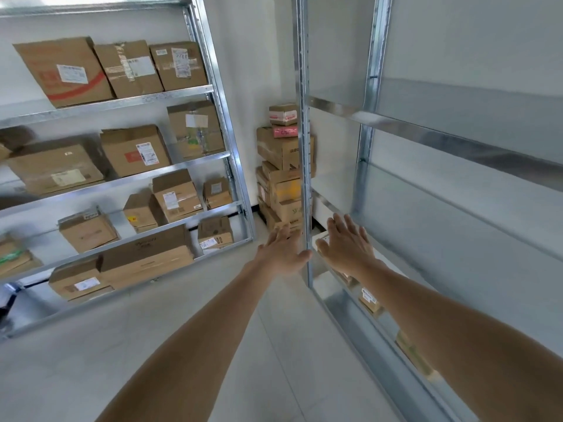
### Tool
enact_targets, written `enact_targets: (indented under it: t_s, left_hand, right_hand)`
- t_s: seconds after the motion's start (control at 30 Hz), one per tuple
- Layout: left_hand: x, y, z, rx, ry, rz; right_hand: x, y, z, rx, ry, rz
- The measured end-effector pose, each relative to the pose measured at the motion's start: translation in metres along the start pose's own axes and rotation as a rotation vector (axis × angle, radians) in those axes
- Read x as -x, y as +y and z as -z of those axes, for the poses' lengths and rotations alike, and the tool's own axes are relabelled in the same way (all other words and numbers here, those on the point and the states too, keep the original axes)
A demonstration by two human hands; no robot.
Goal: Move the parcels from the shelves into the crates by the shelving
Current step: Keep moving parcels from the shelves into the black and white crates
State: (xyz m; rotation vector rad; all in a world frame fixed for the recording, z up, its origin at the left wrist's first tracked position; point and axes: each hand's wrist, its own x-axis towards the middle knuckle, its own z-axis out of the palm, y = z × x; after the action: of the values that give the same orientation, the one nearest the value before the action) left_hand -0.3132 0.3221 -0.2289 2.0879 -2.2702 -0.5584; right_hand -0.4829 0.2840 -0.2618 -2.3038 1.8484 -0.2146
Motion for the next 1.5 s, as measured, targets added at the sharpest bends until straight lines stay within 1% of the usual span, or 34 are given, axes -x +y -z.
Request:
enact_targets:
  t_s: [0.2,0.3,0.4,0.57,0.7,0.87,1.03,1.17,1.27,1.5]
  left_hand:
    - [-0.086,-0.023,0.018,-0.005,-0.027,0.003]
    - [-0.121,-0.038,0.024,-0.004,-0.066,0.001]
    - [-0.159,-0.052,0.032,0.006,-0.066,-0.003]
    - [-0.22,-0.075,0.045,-0.009,-0.095,-0.053]
    - [-0.274,-0.098,0.06,-0.048,-0.147,-0.125]
    - [-0.352,-0.135,0.073,-0.109,-0.208,-0.275]
    - [-0.404,-0.16,0.083,-0.13,-0.287,-0.391]
    - [-0.435,-0.168,0.07,-0.12,-0.345,-0.469]
    - [-0.45,-0.164,0.054,-0.076,-0.441,-0.486]
    - [-0.487,-0.136,0.031,0.172,-0.646,-0.431]
  right_hand:
    - [-0.095,0.004,-0.016,0.018,-0.024,-0.005]
    - [-0.129,0.003,-0.02,0.017,-0.043,-0.012]
    - [-0.162,0.001,-0.021,0.022,-0.052,-0.018]
    - [-0.214,-0.005,-0.033,0.02,-0.071,-0.068]
    - [-0.262,-0.011,-0.044,0.018,-0.064,-0.145]
    - [-0.313,-0.033,-0.062,-0.027,-0.05,-0.298]
    - [-0.346,-0.056,-0.077,-0.1,-0.031,-0.45]
    - [-0.354,-0.065,-0.098,-0.182,-0.038,-0.555]
    - [-0.357,-0.059,-0.122,-0.246,-0.043,-0.636]
    - [-0.368,-0.024,-0.167,-0.446,-0.027,-0.829]
